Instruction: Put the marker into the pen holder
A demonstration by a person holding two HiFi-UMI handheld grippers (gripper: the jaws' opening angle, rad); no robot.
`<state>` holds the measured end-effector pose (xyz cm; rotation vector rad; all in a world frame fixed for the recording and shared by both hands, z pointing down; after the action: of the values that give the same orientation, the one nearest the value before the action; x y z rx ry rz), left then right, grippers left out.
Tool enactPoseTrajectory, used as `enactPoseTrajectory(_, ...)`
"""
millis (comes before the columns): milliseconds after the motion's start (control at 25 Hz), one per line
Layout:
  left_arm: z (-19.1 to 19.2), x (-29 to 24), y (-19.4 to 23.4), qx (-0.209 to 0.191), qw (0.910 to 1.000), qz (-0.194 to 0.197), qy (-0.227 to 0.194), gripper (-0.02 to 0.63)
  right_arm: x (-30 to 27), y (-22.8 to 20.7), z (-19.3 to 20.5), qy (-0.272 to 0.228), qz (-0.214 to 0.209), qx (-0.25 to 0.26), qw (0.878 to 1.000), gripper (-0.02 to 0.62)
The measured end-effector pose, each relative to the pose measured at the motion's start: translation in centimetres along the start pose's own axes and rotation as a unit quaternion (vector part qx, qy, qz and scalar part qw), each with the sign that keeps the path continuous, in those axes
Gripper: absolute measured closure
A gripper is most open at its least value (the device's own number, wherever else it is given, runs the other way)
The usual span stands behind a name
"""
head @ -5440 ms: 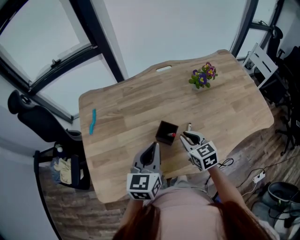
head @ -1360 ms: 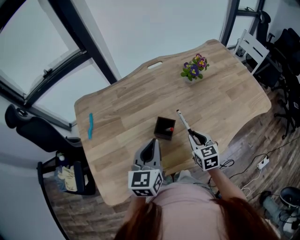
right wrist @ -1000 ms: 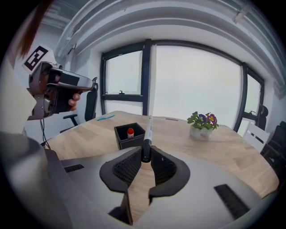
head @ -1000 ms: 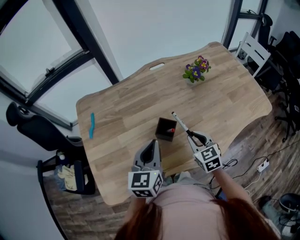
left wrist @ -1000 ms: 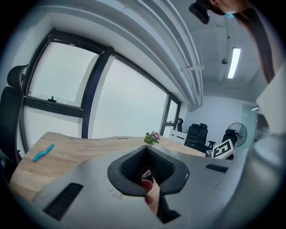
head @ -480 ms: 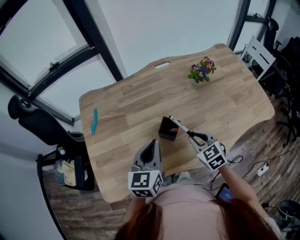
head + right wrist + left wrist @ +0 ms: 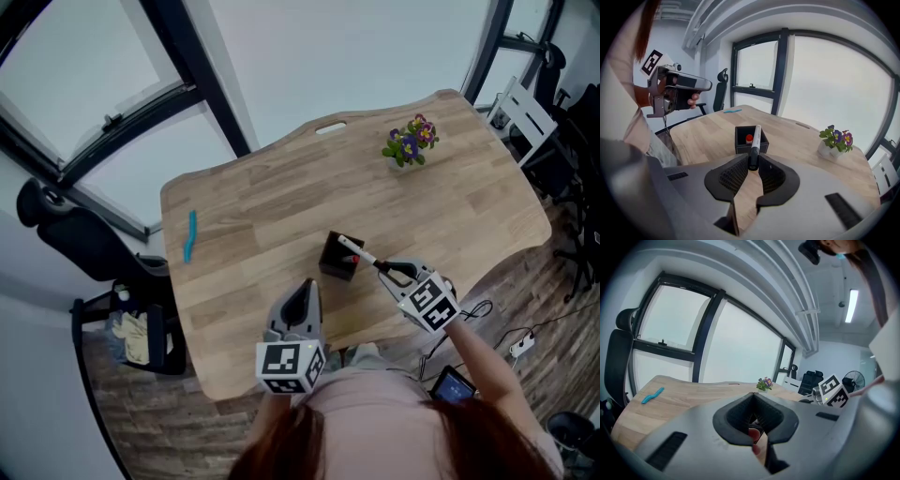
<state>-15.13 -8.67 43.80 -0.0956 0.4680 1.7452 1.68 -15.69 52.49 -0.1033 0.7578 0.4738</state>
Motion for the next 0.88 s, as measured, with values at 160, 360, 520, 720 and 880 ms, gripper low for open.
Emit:
enactPoseTrajectory(160,0.1,0.0,0.2,0.004,1.0,-0.003,0.0,0.604,-0.2,-0.3,-0.4,0.013,-0.011,0.014,1.0,0.534)
enactPoseTrajectory(360,0.3,0.1,0.3,0.007,0.9999,-0.007,0.0,0.604,-0.6,-0.6,-0.9,0.011,-0.014,0.016,1.0,0.534)
enactPoseTrajectory(520,0.2,0.3,0.4,0.009,0.9999,-0.011,-0.002,0.604,-1.0,-0.6,-1.4,0.008,-0.017,0.013,1.0,0.534)
enactPoseTrajectory(720,0.3,0.5,0.7,0.011,0.9998,-0.018,-0.002,0.604,-1.7,-0.8,-1.7,0.002,-0.019,0.005,1.0,0.534)
enactPoseTrajectory(880,0.4,0.6,1.0,0.014,0.9996,-0.024,-0.003,0.604,-2.0,-1.1,-2.3,-0.006,-0.016,-0.003,1.0,0.534)
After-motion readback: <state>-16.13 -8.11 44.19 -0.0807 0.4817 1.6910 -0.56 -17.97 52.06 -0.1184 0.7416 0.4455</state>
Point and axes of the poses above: the fingertips, and each gripper's own axes: x backward along the fingers, y to its left, z out of its underside, the point moved 3 cm from there along x, backward along the fingers, and after that the axes turned 1 degree about y, right-handed, at the moved point
